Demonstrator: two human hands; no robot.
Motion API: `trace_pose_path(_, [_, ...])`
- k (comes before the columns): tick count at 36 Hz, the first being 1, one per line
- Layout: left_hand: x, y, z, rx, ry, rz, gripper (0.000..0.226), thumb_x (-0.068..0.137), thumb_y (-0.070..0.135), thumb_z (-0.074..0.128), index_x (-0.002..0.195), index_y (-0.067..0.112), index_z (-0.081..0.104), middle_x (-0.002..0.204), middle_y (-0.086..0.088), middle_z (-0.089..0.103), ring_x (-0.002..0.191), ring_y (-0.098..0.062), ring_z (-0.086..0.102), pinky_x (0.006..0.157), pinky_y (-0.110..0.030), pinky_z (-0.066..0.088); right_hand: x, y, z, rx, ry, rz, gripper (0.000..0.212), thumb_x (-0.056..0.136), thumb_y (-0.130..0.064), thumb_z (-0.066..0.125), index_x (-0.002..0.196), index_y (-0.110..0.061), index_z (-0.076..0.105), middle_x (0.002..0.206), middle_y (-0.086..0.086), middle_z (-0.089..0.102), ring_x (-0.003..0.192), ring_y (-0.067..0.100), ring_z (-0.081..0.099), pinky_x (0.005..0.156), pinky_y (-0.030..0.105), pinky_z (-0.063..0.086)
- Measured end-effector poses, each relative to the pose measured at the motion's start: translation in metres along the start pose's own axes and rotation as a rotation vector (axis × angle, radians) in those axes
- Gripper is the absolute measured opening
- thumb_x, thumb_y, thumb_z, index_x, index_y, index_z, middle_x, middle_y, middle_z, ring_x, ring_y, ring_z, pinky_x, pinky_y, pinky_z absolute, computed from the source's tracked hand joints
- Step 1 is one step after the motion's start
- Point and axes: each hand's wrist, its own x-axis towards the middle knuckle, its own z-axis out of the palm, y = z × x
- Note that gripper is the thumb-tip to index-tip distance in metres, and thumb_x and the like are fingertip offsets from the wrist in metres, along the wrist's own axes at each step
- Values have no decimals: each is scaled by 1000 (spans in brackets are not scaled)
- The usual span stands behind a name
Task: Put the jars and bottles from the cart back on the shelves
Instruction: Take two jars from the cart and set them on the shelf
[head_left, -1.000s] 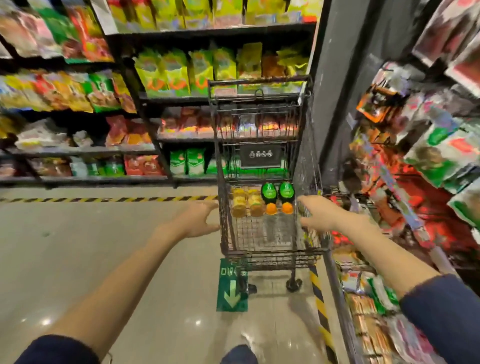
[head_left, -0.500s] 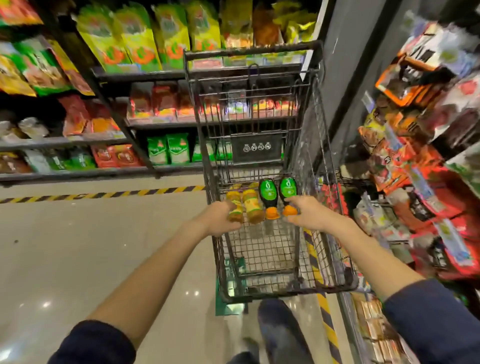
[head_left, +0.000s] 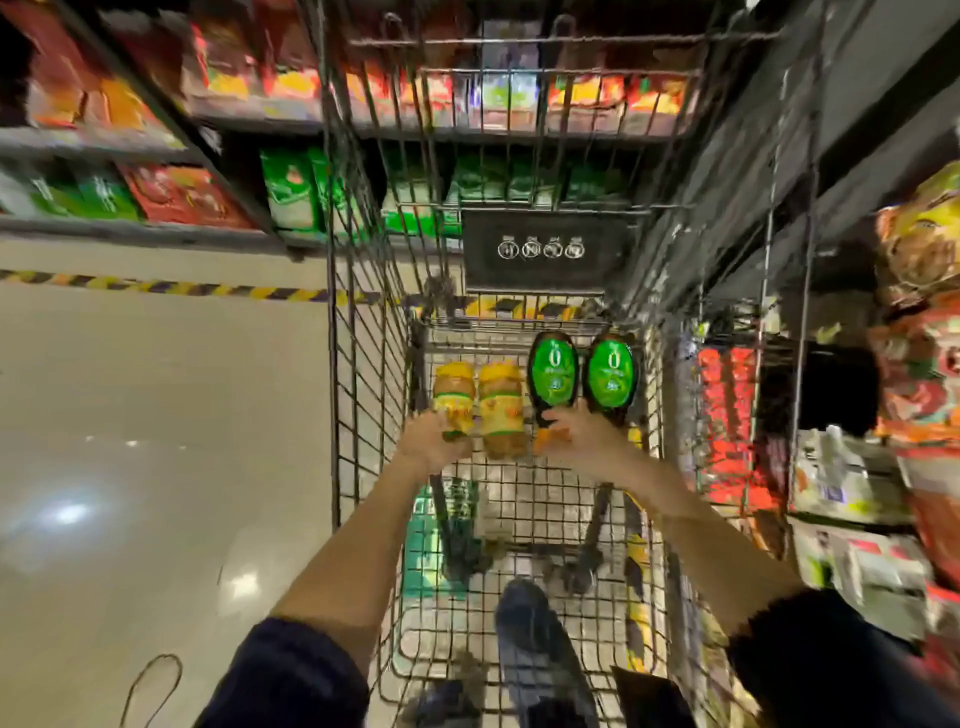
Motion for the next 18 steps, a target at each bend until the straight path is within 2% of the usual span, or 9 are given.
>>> trace_pose_path(2, [23,-10,14,-57,5,-85,37,78,34,70,107,11,67,103,-6,67,101,-25,62,88,-33,50,20,7,0,-45,-20,-11,58,93,-26,55,143,-9,33,141,9,46,126,24,47,96,27,38])
trace_pose_path(4, [48,-24,29,-100,-7,-149,34,74,34,74,102,15,70,100,-6,70,99,-24,64,87,-35,52,38,15,1,-48,-26,-34,53,93,-23,55,141,-9,36,139,7,49,127,23,46,94,22,35])
trace_pose_path(8, [74,-27,44,-232,38,-224,35,74,17,77,104,4,65,108,-12,67,104,-25,62,90,-35,50,72,30,4,-25,-24,-30,46,91,-22,57,132,-5,47,138,7,50,128,20,44,95,20,32])
trace_pose_path(10, [84,-29,50,-301,54,-255,29,75,14,77,99,7,64,109,-13,63,104,-22,61,91,-34,49,86,36,8,1,-36,-15,48,90,-22,59,133,-4,46,138,10,50,129,22,44,97,22,33])
trace_pose_path(12, [95,-32,55,-417,51,-246,20,75,13,77,90,13,63,104,-13,63,87,-12,67,85,-29,53,98,42,13,36,-43,-4,53,88,-20,61,136,-4,42,136,13,51,129,23,45,98,24,34])
trace_pose_path(13, [95,-30,54,-426,34,-241,24,77,13,75,97,10,62,106,-12,60,84,-8,67,82,-22,53,103,44,15,52,-40,1,54,88,-19,62,136,-4,42,135,14,51,128,23,45,96,23,35])
trace_pose_path(15, [98,-32,55,-432,4,-270,40,79,11,73,114,-1,58,110,-12,58,82,-6,67,75,-19,51,111,48,20,93,-39,5,55,86,-16,64,135,-3,42,135,15,51,127,25,47,93,23,37])
trace_pose_path(17, [107,-36,59,-529,-38,-295,31,79,7,72,106,2,59,105,-13,62,58,4,63,58,-15,52,119,52,23,99,-41,18,57,85,-19,66,135,-3,43,135,15,51,126,25,48,94,27,38])
trace_pose_path(18, [111,-39,59,-444,-16,-255,23,82,4,68,103,3,59,103,-12,63,57,1,63,58,-17,54,122,53,25,105,-47,32,57,84,-21,67,134,-2,45,134,14,51,125,25,48,96,29,38])
